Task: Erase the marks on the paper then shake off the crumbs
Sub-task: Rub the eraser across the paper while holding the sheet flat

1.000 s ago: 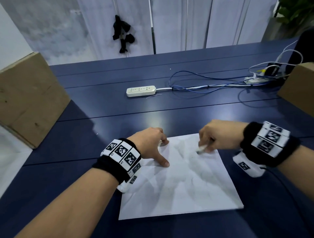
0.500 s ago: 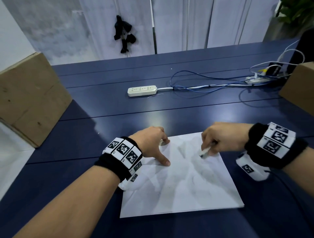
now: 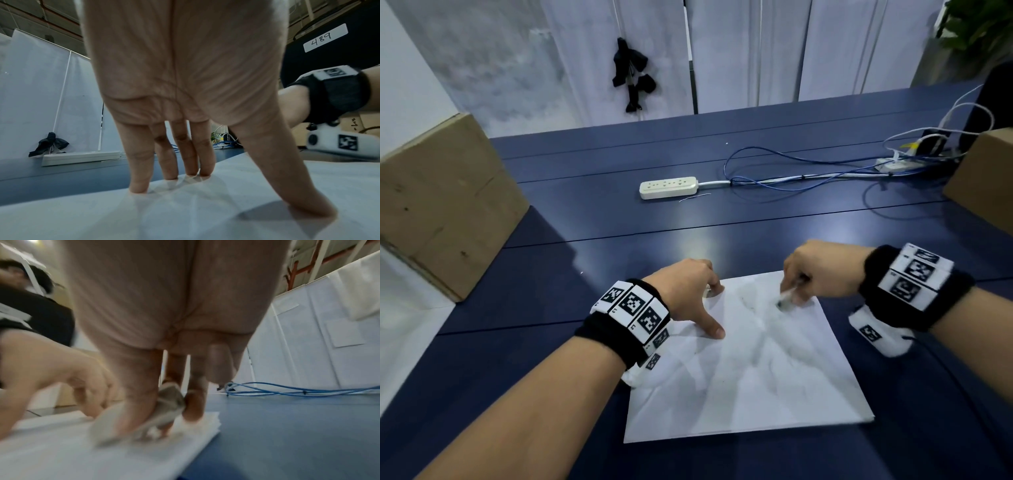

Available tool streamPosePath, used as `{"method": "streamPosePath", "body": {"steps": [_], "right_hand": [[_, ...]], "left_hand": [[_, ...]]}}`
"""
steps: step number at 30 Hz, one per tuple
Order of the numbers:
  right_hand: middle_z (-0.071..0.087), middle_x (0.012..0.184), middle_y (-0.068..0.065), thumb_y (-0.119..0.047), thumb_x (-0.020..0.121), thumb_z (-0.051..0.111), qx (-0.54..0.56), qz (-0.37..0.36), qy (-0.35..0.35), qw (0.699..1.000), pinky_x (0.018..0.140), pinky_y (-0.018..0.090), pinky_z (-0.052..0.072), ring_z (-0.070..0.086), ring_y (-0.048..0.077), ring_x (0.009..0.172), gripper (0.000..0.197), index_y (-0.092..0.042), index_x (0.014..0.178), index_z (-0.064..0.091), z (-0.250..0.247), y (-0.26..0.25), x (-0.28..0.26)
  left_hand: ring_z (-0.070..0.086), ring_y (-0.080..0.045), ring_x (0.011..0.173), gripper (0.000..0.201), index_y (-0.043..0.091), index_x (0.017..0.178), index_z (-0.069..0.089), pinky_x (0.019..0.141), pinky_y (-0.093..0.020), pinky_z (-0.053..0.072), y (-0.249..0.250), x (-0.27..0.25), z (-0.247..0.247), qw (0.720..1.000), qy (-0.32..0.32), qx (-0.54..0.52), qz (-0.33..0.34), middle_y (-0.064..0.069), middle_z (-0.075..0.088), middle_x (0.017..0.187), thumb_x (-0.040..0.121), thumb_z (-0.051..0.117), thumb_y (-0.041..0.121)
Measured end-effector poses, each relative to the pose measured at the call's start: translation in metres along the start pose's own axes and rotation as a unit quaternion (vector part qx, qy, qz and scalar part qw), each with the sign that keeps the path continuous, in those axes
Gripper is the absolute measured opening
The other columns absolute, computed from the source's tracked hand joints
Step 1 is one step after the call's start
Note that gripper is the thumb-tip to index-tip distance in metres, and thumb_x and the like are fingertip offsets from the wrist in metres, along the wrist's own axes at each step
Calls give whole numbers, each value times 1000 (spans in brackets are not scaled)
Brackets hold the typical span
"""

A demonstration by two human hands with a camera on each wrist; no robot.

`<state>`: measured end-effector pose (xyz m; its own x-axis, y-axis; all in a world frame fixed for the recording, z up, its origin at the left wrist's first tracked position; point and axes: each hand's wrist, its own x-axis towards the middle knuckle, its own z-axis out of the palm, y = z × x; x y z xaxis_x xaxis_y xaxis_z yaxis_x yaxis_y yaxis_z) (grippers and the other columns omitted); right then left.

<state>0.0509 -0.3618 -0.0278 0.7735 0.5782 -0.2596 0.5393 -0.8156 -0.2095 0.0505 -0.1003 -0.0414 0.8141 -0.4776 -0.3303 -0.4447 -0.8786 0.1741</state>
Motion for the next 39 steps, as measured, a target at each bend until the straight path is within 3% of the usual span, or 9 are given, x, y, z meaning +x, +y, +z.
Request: {"method": "streamPosePath", "body": {"steps": [5, 7, 10, 15, 18, 21, 28, 34, 39], "right_hand": [[63, 87, -10, -50, 84, 66, -29, 4, 58, 998, 70, 19, 45, 53, 2, 72, 24, -31, 92, 76, -5, 3, 11], [62, 85, -13, -35, 83, 71, -18, -20, -11, 1000, 63, 8, 35, 51, -6, 67, 13, -31, 94, 77, -1, -2, -1], [63, 79, -15, -34, 78, 71, 13, -33, -94, 995, 65, 10, 40, 54, -7, 70, 20, -34, 97, 76, 5, -8, -10], [65, 74, -3, -62, 83, 56, -47, 22, 61, 997, 66, 31, 50, 57, 15, 70, 40, -25, 83, 73, -5, 7, 15], [57, 74, -10, -55, 85, 63, -28, -16, 52, 998, 61, 13, 37, 51, 1, 64, 30, -28, 81, 74, -2, 4, 5], [59, 81, -15, -36, 83, 72, 5, -37, -62, 997, 62, 6, 35, 52, -4, 70, 14, -34, 96, 76, 5, -7, -16], [61, 76, -7, -55, 86, 61, -50, 41, 73, 995, 65, 29, 45, 56, 16, 74, 32, -26, 82, 74, -5, 10, 12], [63, 85, -11, -39, 82, 69, 10, -30, -74, 997, 67, 15, 40, 54, 0, 73, 15, -32, 94, 76, 2, -4, -19], [67, 80, -7, -57, 82, 64, -38, 26, 35, 998, 73, 32, 51, 60, 14, 77, 30, -30, 88, 75, -6, 11, 9]], "left_hand": [[55, -15, 97, 67, 22, 105, 65, 85, -38, 53, 0, -2, 0, 1000, 5, -6, 2, 12, 50, 105, 56, 88, 60], [55, -15, 97, 66, 22, 105, 65, 85, -38, 53, 0, -1, 0, 1000, 5, -8, 3, 11, 50, 105, 56, 88, 60], [55, -15, 97, 66, 21, 105, 65, 85, -37, 53, 2, -1, -2, 1000, 1, -6, 3, 10, 50, 105, 56, 89, 58], [55, -16, 97, 66, 21, 105, 65, 84, -38, 53, 3, -3, -2, 1000, 0, 3, 3, 10, 49, 104, 57, 88, 60], [53, -15, 97, 67, 21, 107, 65, 85, -38, 52, 3, -3, -2, 1000, -2, 6, 0, 11, 48, 102, 57, 87, 60], [53, -15, 96, 66, 22, 106, 65, 85, -37, 52, 2, -2, -2, 1000, -1, 1, -1, 11, 47, 102, 57, 88, 60], [55, -16, 96, 68, 24, 106, 63, 84, -38, 53, 3, -3, -2, 1000, -4, 7, -5, 14, 46, 100, 56, 87, 62], [54, -15, 96, 66, 23, 107, 64, 85, -35, 52, 3, -2, -3, 1000, -6, -4, -5, 12, 47, 102, 57, 89, 57], [55, -15, 95, 63, 25, 102, 62, 83, -35, 52, 5, -2, -3, 1000, -4, 4, -4, 15, 43, 96, 56, 88, 59]]}}
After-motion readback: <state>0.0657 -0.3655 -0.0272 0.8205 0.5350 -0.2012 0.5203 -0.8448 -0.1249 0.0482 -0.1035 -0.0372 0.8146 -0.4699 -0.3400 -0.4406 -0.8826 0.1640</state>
